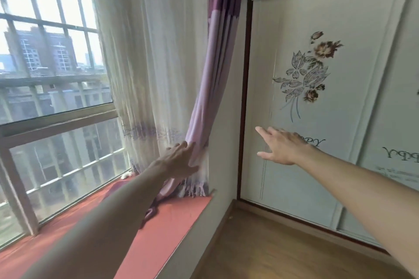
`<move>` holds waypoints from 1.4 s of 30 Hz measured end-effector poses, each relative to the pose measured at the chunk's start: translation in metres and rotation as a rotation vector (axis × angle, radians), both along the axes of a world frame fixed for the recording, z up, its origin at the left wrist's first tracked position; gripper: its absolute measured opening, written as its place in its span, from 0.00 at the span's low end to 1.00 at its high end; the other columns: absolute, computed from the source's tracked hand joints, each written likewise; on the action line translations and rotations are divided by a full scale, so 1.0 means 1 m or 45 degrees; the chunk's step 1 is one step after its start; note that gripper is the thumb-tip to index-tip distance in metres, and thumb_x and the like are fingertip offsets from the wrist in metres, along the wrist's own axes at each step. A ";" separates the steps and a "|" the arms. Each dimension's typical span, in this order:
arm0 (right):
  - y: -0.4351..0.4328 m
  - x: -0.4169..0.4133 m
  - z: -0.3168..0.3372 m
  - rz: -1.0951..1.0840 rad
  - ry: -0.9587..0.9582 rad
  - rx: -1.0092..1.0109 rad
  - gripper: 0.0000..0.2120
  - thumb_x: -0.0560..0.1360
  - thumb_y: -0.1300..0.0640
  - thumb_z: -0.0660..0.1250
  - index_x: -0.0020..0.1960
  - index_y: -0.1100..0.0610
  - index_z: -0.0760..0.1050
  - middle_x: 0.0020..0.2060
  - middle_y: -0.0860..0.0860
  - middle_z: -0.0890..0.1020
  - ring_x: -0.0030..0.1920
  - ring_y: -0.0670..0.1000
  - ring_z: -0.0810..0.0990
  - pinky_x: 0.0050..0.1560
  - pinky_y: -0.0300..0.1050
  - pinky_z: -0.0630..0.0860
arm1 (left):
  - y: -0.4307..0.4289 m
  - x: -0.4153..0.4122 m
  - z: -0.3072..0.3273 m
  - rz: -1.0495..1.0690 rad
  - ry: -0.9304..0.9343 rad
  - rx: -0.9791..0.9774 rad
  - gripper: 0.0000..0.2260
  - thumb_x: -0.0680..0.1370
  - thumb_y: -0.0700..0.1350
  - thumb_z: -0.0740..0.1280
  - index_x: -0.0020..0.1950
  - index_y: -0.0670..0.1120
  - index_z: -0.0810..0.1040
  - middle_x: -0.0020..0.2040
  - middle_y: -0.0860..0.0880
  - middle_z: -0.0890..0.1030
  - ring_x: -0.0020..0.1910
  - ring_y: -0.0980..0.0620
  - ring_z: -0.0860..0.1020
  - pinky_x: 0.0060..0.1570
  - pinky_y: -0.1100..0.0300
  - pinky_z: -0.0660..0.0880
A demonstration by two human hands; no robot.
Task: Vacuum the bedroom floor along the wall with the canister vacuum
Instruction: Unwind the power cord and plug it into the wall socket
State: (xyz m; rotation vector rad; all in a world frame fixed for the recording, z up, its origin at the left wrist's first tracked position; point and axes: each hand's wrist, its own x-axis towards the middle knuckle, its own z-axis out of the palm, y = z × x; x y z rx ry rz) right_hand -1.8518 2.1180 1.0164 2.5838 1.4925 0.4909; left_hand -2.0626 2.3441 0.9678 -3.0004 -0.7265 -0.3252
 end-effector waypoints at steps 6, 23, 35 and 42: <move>-0.009 -0.016 0.012 -0.197 0.004 0.062 0.35 0.78 0.37 0.60 0.76 0.51 0.51 0.66 0.56 0.71 0.65 0.59 0.73 0.59 0.57 0.74 | 0.020 0.017 -0.001 -0.195 0.032 0.080 0.34 0.78 0.58 0.66 0.77 0.43 0.57 0.66 0.41 0.71 0.62 0.42 0.74 0.58 0.47 0.72; -0.151 -0.021 -0.082 -0.615 0.219 -0.001 0.35 0.78 0.39 0.61 0.77 0.52 0.51 0.67 0.57 0.70 0.64 0.60 0.73 0.56 0.55 0.73 | -0.062 0.089 -0.087 -0.528 0.260 0.001 0.32 0.77 0.59 0.64 0.75 0.44 0.59 0.68 0.43 0.71 0.65 0.42 0.73 0.61 0.45 0.73; -0.210 -0.012 -0.228 -0.683 0.488 -0.103 0.35 0.78 0.37 0.61 0.77 0.51 0.52 0.69 0.56 0.69 0.67 0.60 0.71 0.60 0.57 0.72 | -0.131 0.129 -0.154 -0.510 0.395 0.015 0.29 0.79 0.60 0.63 0.73 0.45 0.60 0.65 0.42 0.72 0.61 0.41 0.74 0.58 0.44 0.74; -0.224 -0.027 -0.326 -0.705 0.634 -0.188 0.31 0.79 0.39 0.59 0.74 0.52 0.54 0.63 0.55 0.72 0.60 0.59 0.74 0.50 0.53 0.73 | -0.143 0.131 -0.247 -0.522 0.554 -0.032 0.32 0.79 0.60 0.62 0.76 0.44 0.58 0.66 0.42 0.72 0.63 0.41 0.74 0.61 0.44 0.73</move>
